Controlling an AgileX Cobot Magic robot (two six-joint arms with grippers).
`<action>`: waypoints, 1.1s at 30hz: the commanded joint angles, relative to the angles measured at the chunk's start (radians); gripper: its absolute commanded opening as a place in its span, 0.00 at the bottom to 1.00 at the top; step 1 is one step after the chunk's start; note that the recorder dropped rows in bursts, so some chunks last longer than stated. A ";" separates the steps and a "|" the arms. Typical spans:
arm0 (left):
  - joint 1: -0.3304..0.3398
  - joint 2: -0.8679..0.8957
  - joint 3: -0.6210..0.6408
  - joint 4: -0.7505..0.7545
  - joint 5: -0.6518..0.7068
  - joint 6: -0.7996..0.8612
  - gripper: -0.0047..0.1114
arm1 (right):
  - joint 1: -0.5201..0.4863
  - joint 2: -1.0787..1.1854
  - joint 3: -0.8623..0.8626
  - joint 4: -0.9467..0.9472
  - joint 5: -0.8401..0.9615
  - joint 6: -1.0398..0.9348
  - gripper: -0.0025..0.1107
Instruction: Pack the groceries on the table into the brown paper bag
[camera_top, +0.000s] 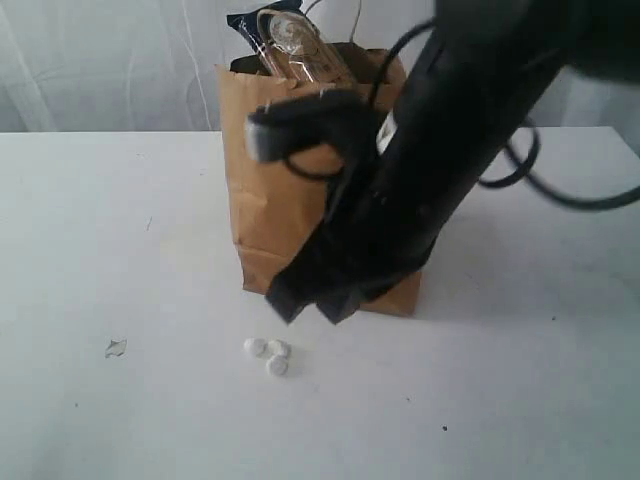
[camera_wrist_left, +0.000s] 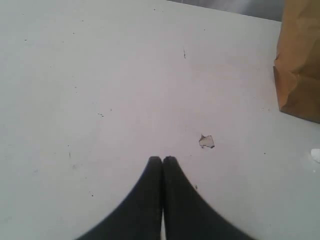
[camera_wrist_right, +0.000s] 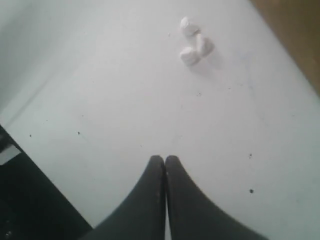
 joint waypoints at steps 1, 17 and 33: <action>0.000 -0.005 0.003 -0.007 -0.005 0.000 0.04 | 0.058 0.123 0.036 0.001 -0.125 -0.013 0.02; 0.000 -0.005 0.003 -0.007 -0.005 0.000 0.04 | 0.084 0.345 0.006 -0.057 -0.493 -0.057 0.41; 0.000 -0.005 0.003 -0.007 -0.005 0.000 0.04 | 0.080 0.466 0.006 -0.335 -0.499 0.154 0.41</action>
